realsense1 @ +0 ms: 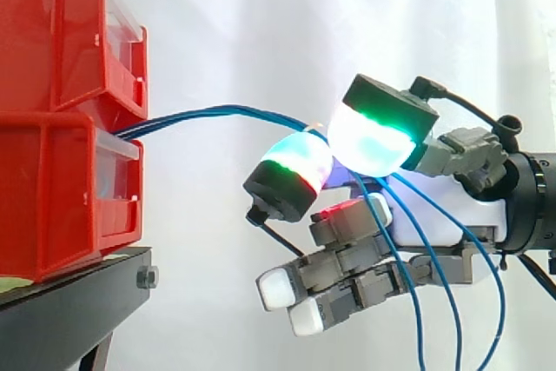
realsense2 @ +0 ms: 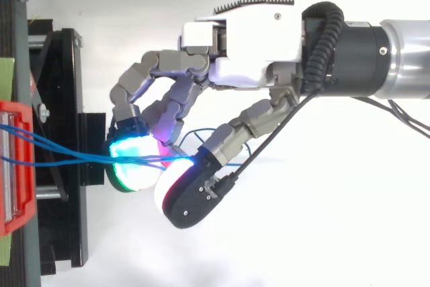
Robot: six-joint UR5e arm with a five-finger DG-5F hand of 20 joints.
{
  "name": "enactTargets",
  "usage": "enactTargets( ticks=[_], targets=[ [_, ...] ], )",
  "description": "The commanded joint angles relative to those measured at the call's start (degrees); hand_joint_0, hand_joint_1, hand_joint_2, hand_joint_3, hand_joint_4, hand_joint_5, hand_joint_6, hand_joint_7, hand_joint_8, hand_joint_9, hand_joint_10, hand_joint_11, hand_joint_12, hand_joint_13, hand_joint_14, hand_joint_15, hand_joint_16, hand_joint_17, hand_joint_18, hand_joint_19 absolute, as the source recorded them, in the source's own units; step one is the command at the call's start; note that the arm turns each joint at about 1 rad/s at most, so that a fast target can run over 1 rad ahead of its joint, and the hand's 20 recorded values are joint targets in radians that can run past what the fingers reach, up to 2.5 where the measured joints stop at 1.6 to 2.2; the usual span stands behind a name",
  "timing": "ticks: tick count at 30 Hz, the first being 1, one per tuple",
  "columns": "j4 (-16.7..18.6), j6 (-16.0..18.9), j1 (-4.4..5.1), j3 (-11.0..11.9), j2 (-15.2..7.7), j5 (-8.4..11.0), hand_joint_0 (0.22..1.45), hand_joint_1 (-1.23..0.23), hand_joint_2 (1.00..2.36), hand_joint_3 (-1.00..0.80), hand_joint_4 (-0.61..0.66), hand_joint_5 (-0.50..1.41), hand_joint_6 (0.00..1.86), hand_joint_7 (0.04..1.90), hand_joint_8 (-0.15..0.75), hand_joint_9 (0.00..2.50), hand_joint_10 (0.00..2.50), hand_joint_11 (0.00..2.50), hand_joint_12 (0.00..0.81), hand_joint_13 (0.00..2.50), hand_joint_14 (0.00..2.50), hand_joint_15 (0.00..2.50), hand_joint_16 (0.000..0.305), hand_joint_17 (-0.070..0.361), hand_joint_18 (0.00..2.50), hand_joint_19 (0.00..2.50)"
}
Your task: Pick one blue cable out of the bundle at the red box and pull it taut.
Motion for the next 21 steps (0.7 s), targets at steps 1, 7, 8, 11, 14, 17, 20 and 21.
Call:
enactTargets(
  ticks=[1, 7, 8, 11, 14, 17, 20, 21],
  targets=[
    [0.01, 0.00, -0.01, -0.09, 0.03, 0.01, 0.57, -0.93, 1.00, -0.50, 0.04, -0.16, 0.89, 0.98, 0.321, 1.07, 0.01, 1.38, 0.354, 0.65, 0.02, 0.39, 0.053, 0.119, 0.57, 0.32],
    [0.01, 0.00, 0.08, 0.00, 0.03, 0.01, 0.44, -0.81, 1.00, -0.50, 0.05, -0.14, 0.88, 0.95, 0.375, 1.19, 0.00, 1.36, 0.394, 0.70, 0.01, 0.39, 0.061, 0.138, 0.62, 0.35],
    [0.01, 0.00, 0.08, -0.09, 0.03, 0.01, 0.43, -0.79, 1.00, -0.50, 0.05, -0.13, 0.88, 0.96, 0.385, 1.21, 0.00, 1.37, 0.398, 0.71, 0.01, 0.39, 0.062, 0.139, 0.63, 0.35],
    [0.01, 0.00, 0.17, -0.09, 0.03, 0.01, 0.42, -0.77, 1.00, -0.50, 0.04, -0.13, 0.87, 0.96, 0.384, 1.25, 0.00, 1.36, 0.400, 0.73, 0.01, 0.40, 0.063, 0.142, 0.64, 0.36],
    [0.01, 0.00, 0.17, 0.00, 0.03, 0.01, 0.45, -0.69, 1.00, -0.50, 0.02, -0.11, 0.87, 0.99, 0.374, 1.29, 0.01, 1.38, 0.386, 0.74, 0.02, 0.40, 0.061, 0.137, 0.65, 0.37],
    [0.01, 0.00, 0.08, 0.00, 0.03, 0.01, 0.55, -0.60, 1.00, -0.50, 0.00, -0.11, 0.86, 1.08, 0.331, 1.32, 0.01, 1.40, 0.356, 0.76, 0.02, 0.42, 0.053, 0.118, 0.63, 0.41],
    [0.01, 0.00, 0.17, 0.00, -0.06, 0.01, 0.59, -0.61, 1.00, -0.45, 0.03, -0.08, 0.85, 1.15, 0.321, 1.36, 0.01, 1.43, 0.344, 0.78, 0.02, 0.43, 0.051, 0.114, 0.63, 0.42],
    [0.01, 0.00, 0.17, 0.00, -0.06, 0.01, 0.59, -0.63, 1.01, -0.40, 0.04, -0.08, 0.85, 1.15, 0.321, 1.36, 0.01, 1.42, 0.346, 0.79, 0.02, 0.43, 0.051, 0.115, 0.64, 0.42]
  ],
)
